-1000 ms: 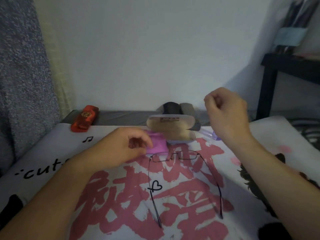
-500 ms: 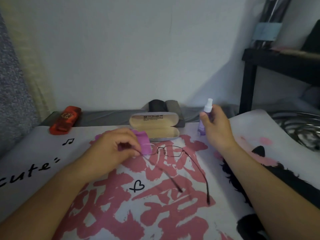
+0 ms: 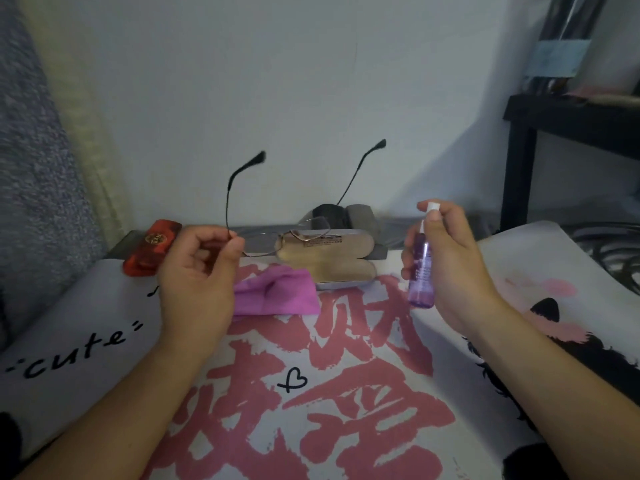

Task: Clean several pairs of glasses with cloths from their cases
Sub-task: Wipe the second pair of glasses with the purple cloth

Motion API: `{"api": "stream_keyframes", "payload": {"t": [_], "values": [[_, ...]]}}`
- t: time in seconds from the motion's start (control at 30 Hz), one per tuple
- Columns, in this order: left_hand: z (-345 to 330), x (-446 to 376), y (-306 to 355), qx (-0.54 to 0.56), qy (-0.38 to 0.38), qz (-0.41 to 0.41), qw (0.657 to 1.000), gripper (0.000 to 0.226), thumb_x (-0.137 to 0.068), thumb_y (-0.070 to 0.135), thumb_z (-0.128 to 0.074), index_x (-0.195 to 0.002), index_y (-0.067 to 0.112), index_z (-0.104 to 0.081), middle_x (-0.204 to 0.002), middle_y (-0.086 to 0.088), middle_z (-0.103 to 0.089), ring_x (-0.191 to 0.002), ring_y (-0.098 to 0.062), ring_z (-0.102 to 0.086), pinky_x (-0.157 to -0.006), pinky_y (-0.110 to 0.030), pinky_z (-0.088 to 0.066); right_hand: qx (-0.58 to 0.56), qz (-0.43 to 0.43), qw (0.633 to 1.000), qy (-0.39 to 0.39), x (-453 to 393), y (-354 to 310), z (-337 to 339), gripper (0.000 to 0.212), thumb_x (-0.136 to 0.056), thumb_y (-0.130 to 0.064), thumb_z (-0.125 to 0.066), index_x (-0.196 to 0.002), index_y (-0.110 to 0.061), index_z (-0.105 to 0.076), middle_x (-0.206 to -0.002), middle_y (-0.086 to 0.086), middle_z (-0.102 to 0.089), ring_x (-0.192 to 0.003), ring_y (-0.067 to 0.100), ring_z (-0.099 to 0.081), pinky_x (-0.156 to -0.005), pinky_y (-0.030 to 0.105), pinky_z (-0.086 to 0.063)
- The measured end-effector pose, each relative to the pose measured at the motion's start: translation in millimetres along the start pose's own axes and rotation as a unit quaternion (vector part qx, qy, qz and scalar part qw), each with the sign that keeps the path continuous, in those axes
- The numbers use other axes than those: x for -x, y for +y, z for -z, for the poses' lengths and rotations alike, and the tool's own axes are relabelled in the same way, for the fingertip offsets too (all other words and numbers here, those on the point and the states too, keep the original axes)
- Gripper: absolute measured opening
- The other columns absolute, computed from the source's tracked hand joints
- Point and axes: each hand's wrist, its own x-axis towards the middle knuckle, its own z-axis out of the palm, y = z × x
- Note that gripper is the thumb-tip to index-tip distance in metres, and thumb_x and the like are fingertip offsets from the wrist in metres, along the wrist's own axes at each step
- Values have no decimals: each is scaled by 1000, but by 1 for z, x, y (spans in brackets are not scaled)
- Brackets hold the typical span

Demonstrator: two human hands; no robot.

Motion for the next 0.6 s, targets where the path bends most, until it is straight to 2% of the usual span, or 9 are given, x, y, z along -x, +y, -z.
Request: {"api": "stream_keyframes", "payload": {"t": [0.1,0.2,0.33,0.47,0.6], "values": [[0,4,2,-33,-1,-48,998,34,-94,3,-68,-92,37,-60,-92,0,-65,-85,-12,-63,-79,-27,-53,-64,-26,994,-87,19,-3,-15,19,-108,-32,-41,-116,-26,-56,-81,2,-63,-69,22,-61,-67,40,-57],[-1,6,2,-44,-13,-65,997,35,-94,5,-68,-93,39,-60,-94,0,-63,-86,-14,-63,-79,-35,-54,-118,-23,976,-179,37,5,-32,18,-102,-31,-45,-112,-24,-59,-89,8,-64,-81,26,-63,-79,46,-52],[-4,8,2,-62,-18,-69,996,28,-93,15,-67,-92,42,-60,-94,-2,-63,-86,-21,-64,-79,-47,-55,-29,2,976,-218,48,23,-47,19,-101,-37,-45,-107,-27,-59,-97,9,-67,-91,24,-65,-81,36,-52],[-2,8,3,-58,-16,-76,995,27,-93,13,-67,-92,38,-60,-94,-4,-62,-85,-20,-63,-77,-46,-55,35,-13,965,-259,52,24,-47,26,-103,-44,-44,-116,-23,-55,-94,11,-66,-90,20,-64,-81,25,-51],[-3,8,1,-66,-16,-86,994,35,-94,4,-68,-91,38,-58,-92,-1,-59,-83,-16,-61,-76,-38,-53,78,-43,949,-301,56,22,-49,35,-101,-45,-43,-110,-13,-55,-85,5,-63,-82,21,-60,-86,35,-50]]}}
